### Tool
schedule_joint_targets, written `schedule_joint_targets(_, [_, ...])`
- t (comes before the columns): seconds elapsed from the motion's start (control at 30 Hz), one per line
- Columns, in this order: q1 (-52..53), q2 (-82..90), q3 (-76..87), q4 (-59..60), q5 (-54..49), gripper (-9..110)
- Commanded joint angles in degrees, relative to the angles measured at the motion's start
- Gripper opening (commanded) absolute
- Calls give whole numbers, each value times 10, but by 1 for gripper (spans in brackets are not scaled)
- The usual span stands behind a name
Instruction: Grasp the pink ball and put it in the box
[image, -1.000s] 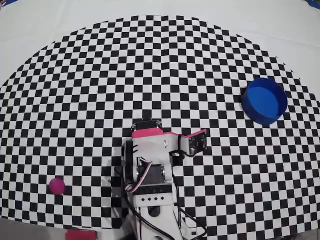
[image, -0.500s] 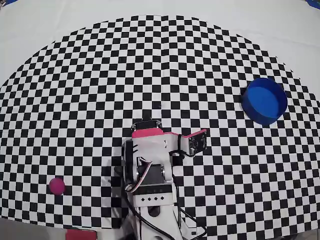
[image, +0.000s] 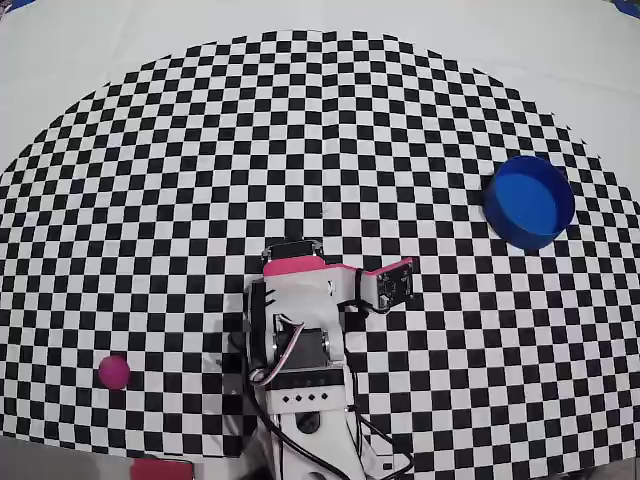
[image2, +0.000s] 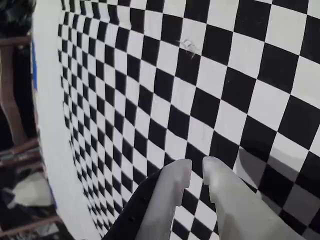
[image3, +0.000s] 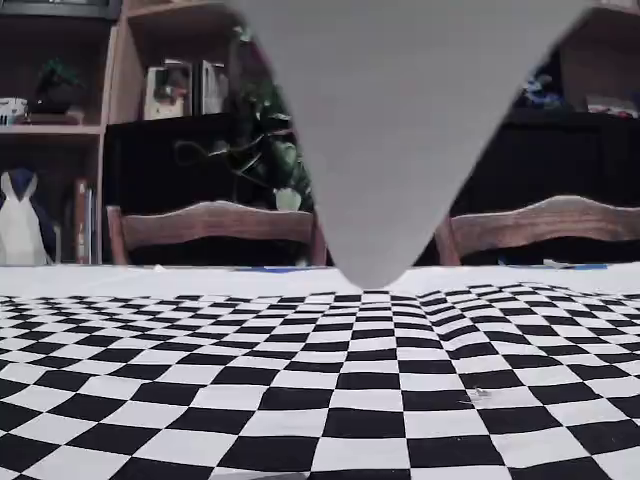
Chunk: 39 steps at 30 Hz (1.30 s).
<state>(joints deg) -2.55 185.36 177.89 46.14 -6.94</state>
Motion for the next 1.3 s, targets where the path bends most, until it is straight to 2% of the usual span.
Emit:
schedule_joint_targets(0.0, [4,9,4,2,2,0])
schedule_joint_targets(0.4, [8,3,4,-28,2,0])
schedule_joint_targets(0.73, [23,-41,-1,-274,-18,1])
schedule_joint_targets(0.97, [11,-44,4,-349,-221,5])
schedule_joint_targets(1.17, [16,-47,4,-348,-541,7])
schedule_joint_targets(1.27, [19,-47,4,-352,-668,7])
